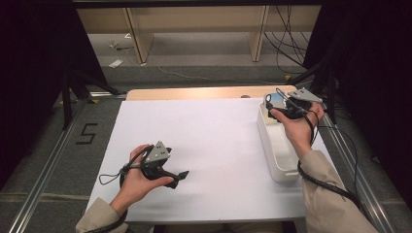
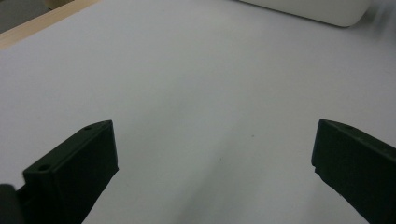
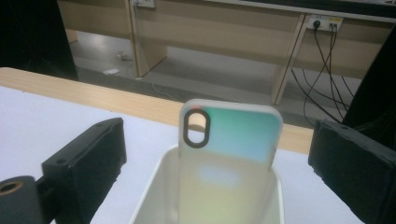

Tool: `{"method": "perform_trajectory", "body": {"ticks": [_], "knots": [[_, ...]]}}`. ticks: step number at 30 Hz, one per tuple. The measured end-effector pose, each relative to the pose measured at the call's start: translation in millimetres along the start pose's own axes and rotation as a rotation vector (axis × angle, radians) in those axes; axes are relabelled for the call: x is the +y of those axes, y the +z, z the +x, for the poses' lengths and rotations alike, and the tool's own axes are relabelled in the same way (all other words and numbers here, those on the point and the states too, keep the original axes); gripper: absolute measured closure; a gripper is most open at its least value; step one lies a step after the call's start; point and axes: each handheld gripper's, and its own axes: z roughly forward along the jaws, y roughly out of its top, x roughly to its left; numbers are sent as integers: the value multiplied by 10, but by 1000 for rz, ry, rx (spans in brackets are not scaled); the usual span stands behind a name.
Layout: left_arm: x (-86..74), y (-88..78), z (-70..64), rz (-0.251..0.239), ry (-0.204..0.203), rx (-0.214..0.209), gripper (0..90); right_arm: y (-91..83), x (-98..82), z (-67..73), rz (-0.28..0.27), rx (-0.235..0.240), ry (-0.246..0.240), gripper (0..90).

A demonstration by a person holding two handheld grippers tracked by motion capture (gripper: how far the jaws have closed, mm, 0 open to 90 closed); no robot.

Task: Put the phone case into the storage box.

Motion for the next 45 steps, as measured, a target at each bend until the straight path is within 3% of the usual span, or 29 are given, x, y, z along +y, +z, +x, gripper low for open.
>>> {"method": "perform_trajectory", "body": {"ticks": [19, 45], "knots": [[3, -4, -2, -3, -4, 3, 0, -172, -28, 96, 4, 91, -18, 58], [8, -10, -10, -5, 2, 5, 0, -413, -86, 169, 7, 166, -12, 73]]}}
